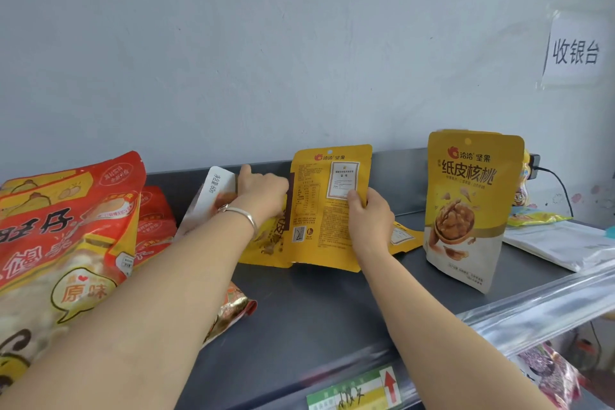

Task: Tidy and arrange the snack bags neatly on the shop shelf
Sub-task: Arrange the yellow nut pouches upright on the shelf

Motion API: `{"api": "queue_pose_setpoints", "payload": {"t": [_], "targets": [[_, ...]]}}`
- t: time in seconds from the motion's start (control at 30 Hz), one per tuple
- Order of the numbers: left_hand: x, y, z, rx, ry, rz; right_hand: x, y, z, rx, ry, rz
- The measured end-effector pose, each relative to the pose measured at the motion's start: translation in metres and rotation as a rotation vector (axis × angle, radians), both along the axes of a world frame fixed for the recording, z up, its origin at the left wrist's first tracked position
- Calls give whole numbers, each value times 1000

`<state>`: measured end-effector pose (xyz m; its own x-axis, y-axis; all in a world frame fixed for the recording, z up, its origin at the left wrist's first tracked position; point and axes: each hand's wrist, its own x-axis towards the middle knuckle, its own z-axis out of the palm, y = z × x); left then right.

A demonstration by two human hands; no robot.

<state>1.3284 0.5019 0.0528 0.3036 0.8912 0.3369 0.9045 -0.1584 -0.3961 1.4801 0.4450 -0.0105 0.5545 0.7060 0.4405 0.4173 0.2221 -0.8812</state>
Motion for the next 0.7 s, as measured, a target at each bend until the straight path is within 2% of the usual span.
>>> {"api": "queue_pose_setpoints", "payload": {"t": [0.2, 0.27, 0.33, 0.4, 0.5, 0.6, 0.7], "targets": [[-12, -29, 28, 250, -281, -59, -1, -20, 15, 170, 247, 76], [-24, -36, 32, 279, -452, -64, -2, -31, 23, 233, 284, 53], [-30, -43, 35, 249, -703, -68, -3, -42, 30, 273, 284, 32], [-31, -51, 34, 237, -936, -95, -6, -52, 35, 296, 240, 34], [-24, -63, 22, 213, -1161, -150, -13, -67, 38, 303, 111, 46], [-12, -80, 3, 192, -1298, -164, -26, -76, 32, 282, -52, 76], [-5, -97, -12, 208, -1370, -197, -42, -83, 26, 240, -132, 149]]}}
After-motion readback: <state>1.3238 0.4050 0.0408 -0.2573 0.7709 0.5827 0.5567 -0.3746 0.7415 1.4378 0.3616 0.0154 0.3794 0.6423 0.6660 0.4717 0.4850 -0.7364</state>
